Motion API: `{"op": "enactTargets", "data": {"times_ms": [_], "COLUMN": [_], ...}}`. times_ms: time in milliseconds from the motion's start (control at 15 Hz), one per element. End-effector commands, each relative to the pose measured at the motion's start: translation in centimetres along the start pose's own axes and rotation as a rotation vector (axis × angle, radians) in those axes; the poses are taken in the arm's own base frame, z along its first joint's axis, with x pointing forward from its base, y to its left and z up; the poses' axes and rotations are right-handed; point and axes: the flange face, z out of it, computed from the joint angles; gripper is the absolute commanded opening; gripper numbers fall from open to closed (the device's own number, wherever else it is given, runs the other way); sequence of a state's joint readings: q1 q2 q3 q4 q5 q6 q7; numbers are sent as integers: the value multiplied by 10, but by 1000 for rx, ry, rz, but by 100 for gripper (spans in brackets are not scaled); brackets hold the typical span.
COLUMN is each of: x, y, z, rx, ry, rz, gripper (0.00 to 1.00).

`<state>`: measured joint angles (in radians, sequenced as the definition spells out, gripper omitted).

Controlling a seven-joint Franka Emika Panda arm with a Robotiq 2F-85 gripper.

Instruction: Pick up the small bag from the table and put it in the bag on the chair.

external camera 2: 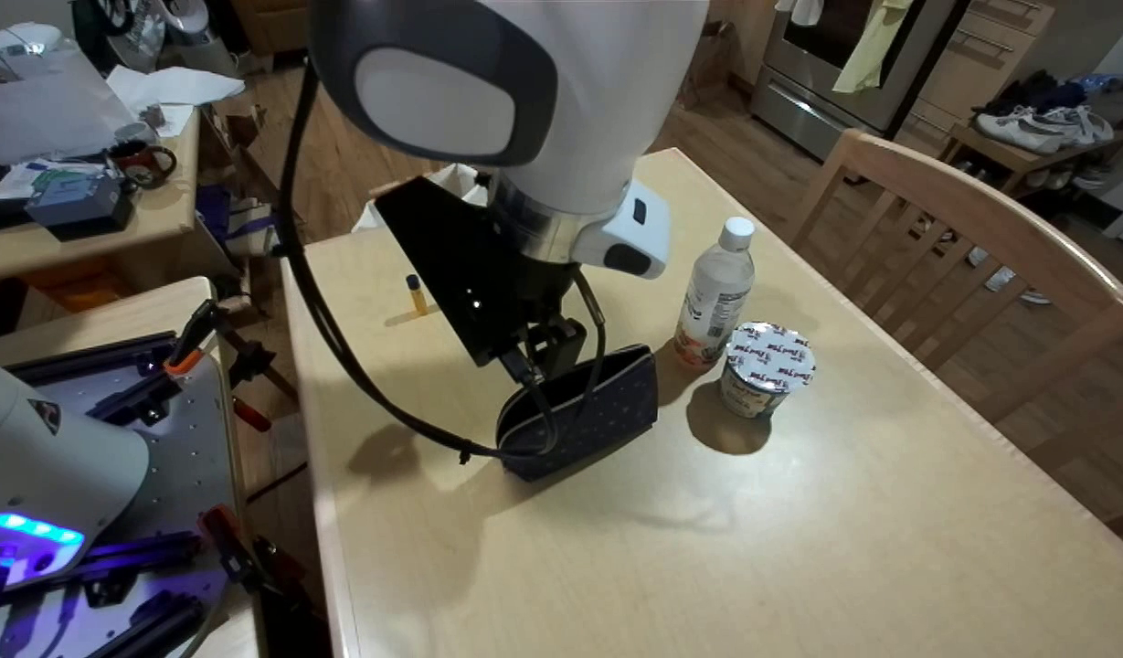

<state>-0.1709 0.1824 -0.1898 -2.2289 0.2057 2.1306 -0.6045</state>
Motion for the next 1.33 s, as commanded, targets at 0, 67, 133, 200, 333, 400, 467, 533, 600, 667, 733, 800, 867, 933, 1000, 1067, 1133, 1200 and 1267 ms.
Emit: {"op": "enactTargets", "data": {"times_ms": [0,67,133,200,333,400,467,533,600,667,733,800,867,933,1000,1067,1133,1200,1267], "x": [0,-2,-3,-3,-2,-2,-1,-1,0,1,2,3,3,2,1,-1,-2,-3,-4], "y": [11,12,12,13,10,5,2,-2,-6,-9,-11,-11,-10,-9,-7,-4,-3,0,2], "z": [9,9,8,6,4,3,2,1,-1,-1,-2,-3,-4,-5,-6,-10,-12,-15,-17], "rx": [-14,-27,-37,-47,-45,-39,-36,-32,-36,-40,-45,-49,-51,-55,-59,-72,-80,-87,-91], "ry": [-23,-26,-27,-26,-28,-34,-30,-31,-27,-27,-27,-26,-24,-23,-20,-21,-22,-21,-22], "rz": [-14,-17,-21,-19,-24,-19,-19,-29,-37,-41,-40,-36,-32,-26,-18,-2,8,21,24], "gripper": [100,100,100,100,100,100,100,100,100,100,100,100,100,100,100,100,100,100,100]}}
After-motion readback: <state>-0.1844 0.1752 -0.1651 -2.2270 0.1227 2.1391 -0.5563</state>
